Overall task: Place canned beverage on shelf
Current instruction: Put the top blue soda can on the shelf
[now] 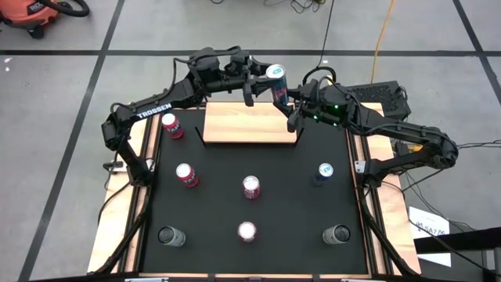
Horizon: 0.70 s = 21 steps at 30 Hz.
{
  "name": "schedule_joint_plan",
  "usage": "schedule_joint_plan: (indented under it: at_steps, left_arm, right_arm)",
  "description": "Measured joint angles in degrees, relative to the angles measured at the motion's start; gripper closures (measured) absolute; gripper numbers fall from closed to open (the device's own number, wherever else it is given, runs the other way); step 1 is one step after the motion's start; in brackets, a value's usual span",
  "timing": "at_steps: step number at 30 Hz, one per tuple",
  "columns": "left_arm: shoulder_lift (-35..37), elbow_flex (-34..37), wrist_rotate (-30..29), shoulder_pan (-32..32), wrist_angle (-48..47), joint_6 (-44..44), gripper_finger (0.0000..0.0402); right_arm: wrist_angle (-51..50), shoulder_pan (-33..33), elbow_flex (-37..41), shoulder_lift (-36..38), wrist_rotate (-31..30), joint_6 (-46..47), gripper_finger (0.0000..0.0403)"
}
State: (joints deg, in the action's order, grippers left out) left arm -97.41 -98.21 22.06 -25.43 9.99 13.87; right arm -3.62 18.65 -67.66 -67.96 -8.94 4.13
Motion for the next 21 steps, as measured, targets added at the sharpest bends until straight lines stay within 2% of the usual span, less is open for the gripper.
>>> schedule_joint_plan:
  at_steps: [2,13,18,21]
  left_arm:
    - [0.0,0.0,0.1,-0.2,0.0,0.2,0.0195]
    - [0.0,0.1,0.3,-3.1,-0.4,0.7,0.0195]
    - [0.5,0.1,0.0,-6.0,-1.1,-1.1,0.0195]
    - [0.6,0.1,0.5,-8.0,-6.1,-3.0,0.0195]
  right_arm:
    - [-0.1,0.0,0.0,0.0,-0.1,0.1,0.0166]
    - [-1.9,0.0,0.0,1.0,-1.0,3.8,0.0109]
    - [-3.9,0.0,0.0,2.3,-1.6,5.5,0.0102]
    - [-6.1,0.0,0.0,3.1,-2.8,5.7,0.0102]
